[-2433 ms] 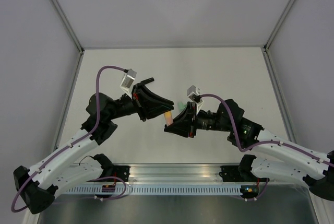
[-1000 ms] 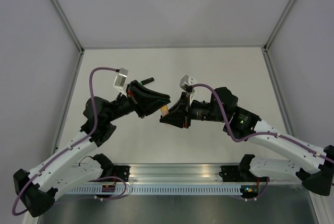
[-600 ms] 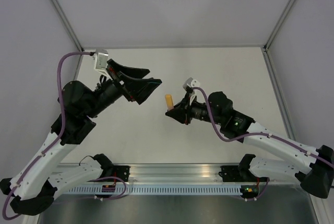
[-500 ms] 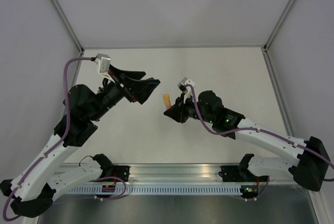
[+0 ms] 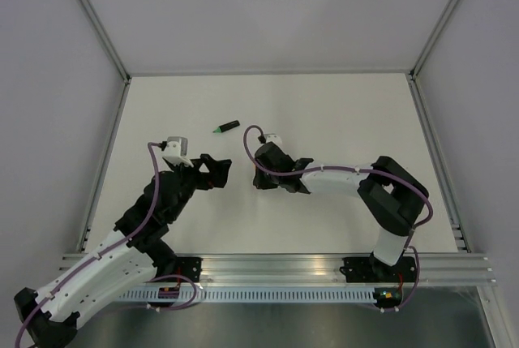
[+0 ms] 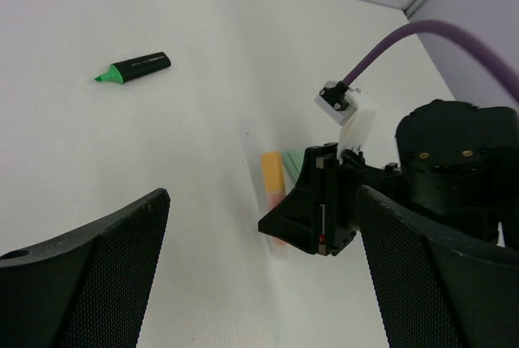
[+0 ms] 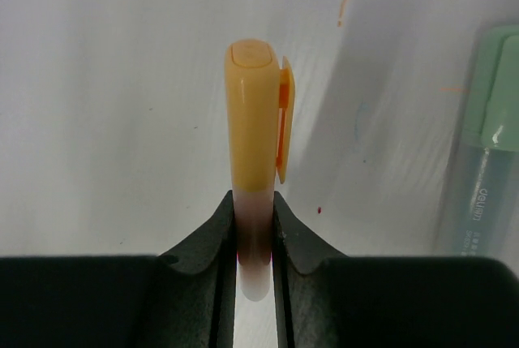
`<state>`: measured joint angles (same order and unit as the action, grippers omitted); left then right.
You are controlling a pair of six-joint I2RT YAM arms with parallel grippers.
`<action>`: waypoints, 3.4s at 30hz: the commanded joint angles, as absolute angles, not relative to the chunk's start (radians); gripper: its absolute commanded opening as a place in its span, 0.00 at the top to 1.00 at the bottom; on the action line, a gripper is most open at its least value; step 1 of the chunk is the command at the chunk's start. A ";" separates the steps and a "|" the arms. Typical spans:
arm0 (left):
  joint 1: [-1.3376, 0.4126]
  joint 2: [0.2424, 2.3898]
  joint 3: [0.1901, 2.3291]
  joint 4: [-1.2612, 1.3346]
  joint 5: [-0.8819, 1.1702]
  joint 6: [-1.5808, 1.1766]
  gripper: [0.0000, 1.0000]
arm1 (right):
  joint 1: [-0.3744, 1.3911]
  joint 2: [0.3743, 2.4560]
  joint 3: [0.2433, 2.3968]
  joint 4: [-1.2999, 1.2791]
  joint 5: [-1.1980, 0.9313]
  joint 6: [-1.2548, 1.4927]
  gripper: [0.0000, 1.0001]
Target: Insert the pens into the pen caps
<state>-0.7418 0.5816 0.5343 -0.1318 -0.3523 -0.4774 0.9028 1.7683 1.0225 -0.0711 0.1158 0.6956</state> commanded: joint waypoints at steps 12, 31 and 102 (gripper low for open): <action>-0.742 0.526 0.491 -0.009 -0.399 -0.509 0.00 | 0.911 1.862 1.118 -0.255 0.368 0.796 0.84; -0.744 0.554 0.489 -0.006 -0.370 -0.497 0.00 | 0.917 1.838 1.236 -0.391 0.419 0.727 0.62; -0.314 2.304 1.944 -0.971 -0.255 -1.775 0.24 | 0.627 1.384 0.956 -0.244 0.074 0.528 0.62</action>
<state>-0.3157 2.2723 1.9087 -0.9482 -0.2607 -1.7309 0.6262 1.4147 0.9558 -0.2684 0.0834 0.5350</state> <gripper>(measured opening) 0.763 0.378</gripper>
